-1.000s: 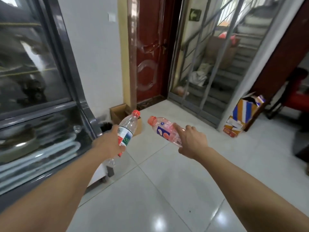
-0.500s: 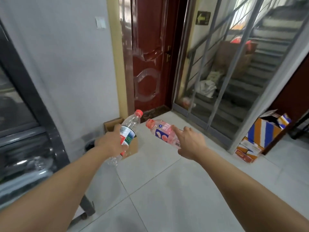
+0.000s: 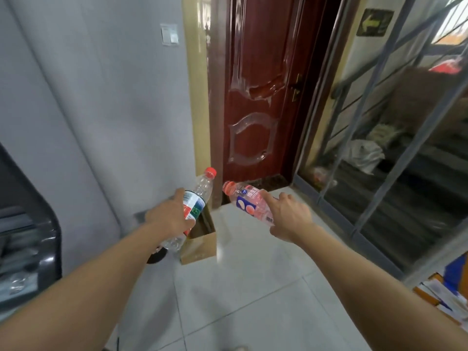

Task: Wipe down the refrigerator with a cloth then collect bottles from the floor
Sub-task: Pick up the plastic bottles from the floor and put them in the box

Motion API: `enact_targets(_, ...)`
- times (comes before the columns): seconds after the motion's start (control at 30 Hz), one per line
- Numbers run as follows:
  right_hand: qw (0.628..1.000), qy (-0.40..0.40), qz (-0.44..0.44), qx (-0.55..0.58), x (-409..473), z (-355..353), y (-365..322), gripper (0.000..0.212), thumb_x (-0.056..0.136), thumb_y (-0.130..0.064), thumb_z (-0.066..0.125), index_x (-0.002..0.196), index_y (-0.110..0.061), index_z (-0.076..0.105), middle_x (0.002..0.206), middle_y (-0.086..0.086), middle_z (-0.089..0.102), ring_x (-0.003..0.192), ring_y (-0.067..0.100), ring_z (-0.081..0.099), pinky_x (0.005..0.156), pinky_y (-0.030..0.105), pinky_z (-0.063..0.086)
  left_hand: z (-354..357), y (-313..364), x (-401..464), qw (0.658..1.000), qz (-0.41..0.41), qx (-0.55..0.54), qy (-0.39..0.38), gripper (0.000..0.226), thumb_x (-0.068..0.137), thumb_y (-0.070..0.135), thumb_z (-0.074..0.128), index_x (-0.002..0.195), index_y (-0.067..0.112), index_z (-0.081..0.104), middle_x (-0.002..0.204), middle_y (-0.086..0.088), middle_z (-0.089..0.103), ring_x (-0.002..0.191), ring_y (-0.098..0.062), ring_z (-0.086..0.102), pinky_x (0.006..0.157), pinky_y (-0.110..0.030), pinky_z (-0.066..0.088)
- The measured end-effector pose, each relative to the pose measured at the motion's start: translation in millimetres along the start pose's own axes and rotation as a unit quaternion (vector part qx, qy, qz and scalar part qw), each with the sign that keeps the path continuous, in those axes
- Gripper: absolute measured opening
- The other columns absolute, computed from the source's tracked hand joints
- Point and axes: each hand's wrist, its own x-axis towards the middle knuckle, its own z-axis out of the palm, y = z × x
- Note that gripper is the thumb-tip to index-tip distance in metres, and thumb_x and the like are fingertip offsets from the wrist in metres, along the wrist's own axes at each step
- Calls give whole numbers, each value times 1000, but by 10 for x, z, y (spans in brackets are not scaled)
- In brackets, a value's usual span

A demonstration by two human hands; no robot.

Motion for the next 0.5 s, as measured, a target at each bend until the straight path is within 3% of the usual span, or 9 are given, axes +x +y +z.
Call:
enact_targets(0.27, 999, -10, -39, -11, 1614, 278, 738, 92, 76, -34, 72, 145, -33, 10, 125, 11, 49, 113, 29, 50, 78, 35, 47, 309, 511, 1576, 997, -42, -68, -23, 68, 81, 38, 60, 134, 20, 21, 109, -11, 61, 97, -31, 60, 86, -42, 51)
enact_targets(0.5, 995, -44, -83, -24, 2879, 450, 1114, 92, 77, -36, 70, 146, -31, 9, 128, 12, 46, 114, 29, 49, 83, 37, 47, 463, 798, 2589, 995, -87, -39, -30, 70, 82, 42, 59, 135, 23, 17, 116, -8, 60, 99, -27, 61, 87, -42, 52)
